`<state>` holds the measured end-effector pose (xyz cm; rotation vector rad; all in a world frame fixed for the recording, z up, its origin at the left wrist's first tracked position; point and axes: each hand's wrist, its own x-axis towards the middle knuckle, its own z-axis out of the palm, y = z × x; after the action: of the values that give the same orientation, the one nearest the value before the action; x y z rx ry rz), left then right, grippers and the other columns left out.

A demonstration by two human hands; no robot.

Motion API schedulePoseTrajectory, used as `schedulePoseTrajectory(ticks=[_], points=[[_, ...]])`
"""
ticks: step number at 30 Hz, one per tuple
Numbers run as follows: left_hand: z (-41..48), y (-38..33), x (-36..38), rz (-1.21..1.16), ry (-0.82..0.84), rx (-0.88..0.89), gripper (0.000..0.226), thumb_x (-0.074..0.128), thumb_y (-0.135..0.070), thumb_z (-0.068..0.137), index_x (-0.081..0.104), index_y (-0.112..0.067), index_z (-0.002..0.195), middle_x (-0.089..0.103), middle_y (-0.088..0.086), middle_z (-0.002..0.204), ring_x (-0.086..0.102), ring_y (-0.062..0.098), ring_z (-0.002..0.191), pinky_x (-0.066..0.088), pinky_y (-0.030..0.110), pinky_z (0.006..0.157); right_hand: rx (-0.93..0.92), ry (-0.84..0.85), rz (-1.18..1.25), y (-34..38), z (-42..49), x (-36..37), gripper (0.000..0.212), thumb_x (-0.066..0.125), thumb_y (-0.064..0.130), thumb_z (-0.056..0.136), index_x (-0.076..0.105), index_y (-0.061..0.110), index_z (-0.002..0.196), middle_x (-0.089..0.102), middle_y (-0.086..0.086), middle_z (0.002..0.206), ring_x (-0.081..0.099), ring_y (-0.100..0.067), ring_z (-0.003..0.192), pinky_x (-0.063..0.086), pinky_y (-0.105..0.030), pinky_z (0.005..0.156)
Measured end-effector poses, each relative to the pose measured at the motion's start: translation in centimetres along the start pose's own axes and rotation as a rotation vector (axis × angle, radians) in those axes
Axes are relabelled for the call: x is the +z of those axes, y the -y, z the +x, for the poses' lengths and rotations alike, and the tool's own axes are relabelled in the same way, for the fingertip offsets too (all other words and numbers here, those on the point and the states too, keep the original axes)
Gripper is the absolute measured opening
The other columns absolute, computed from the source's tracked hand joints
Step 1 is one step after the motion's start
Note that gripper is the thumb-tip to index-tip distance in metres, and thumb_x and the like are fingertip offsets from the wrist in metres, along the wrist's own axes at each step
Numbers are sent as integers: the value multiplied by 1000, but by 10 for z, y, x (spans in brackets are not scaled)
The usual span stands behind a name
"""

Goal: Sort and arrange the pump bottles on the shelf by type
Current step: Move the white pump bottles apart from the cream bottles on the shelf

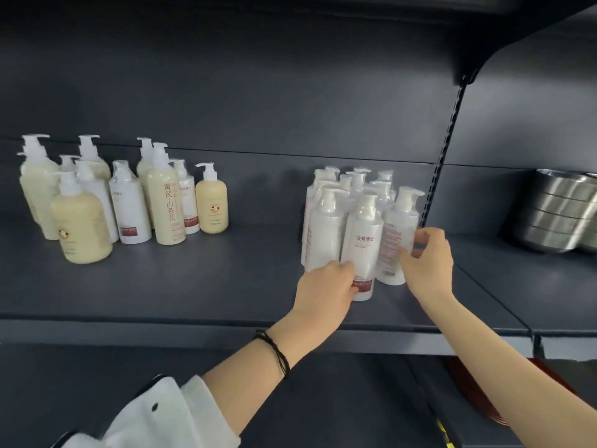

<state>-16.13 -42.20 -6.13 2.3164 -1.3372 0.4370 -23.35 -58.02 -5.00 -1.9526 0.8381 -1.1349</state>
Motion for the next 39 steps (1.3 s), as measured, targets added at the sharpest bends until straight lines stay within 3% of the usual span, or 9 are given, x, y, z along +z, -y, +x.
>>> schedulePoseTrajectory(ticks=[4,7,12,15,21,27,30,34,39], points=[[-15,24,-13,187,-57,66,27,42,-43,97,50,-18,92,60,-3,83,60,19,71,43,28,57,-276,29,-55,23,-22,-18,17,58,13,87,56,21,102,57,8,103,57,-13,88,50,-34,73],[-24,55,-33,353,-44,37,36,37,-52,94,55,-21,94,55,-5,80,57,16,70,35,26,53,-506,290,-224,49,-37,-20,9,56,24,87,62,25,93,61,14,89,59,-8,79,54,-35,69],[-43,108,-62,521,-8,-19,45,33,-60,91,58,-24,103,60,-5,90,55,15,83,35,27,53,-694,532,-421,84,-59,19,25,55,36,91,62,28,113,58,15,112,54,-5,92,51,-30,78],[-61,140,-79,553,-3,-65,46,32,-61,91,56,-25,106,60,-4,94,56,16,88,36,29,56,-733,640,-490,101,-71,51,33,51,42,92,55,33,123,54,19,124,51,-2,102,46,-25,84],[-101,219,-120,617,2,-135,50,31,-62,91,54,-24,114,59,-3,102,54,18,97,29,30,56,-800,691,-513,140,-96,131,34,49,46,92,53,36,124,56,20,125,51,-4,113,47,-27,87],[-131,308,-162,600,-24,-153,52,30,-64,89,55,-26,115,62,-5,103,56,17,98,45,32,70,-821,712,-491,191,-132,215,37,48,46,92,52,35,127,55,15,125,53,-9,110,46,-28,82],[-138,344,-179,605,-73,-134,56,24,-65,85,61,-28,105,63,-8,95,57,15,91,41,29,63,-812,707,-460,211,-149,247,36,48,46,93,52,33,126,56,14,125,53,-9,107,44,-26,78],[-138,374,-202,568,-148,-128,57,23,-64,83,65,-27,96,62,-10,83,59,13,77,48,29,55,-801,710,-409,233,-157,277,36,49,45,92,53,32,126,56,15,122,54,-8,106,45,-26,77],[-109,401,-239,421,-262,-216,40,31,-57,92,58,-32,108,61,-13,99,57,12,89,42,27,56,-742,641,-244,267,-135,309,36,54,38,91,54,27,125,57,10,120,59,-12,103,52,-37,84]])
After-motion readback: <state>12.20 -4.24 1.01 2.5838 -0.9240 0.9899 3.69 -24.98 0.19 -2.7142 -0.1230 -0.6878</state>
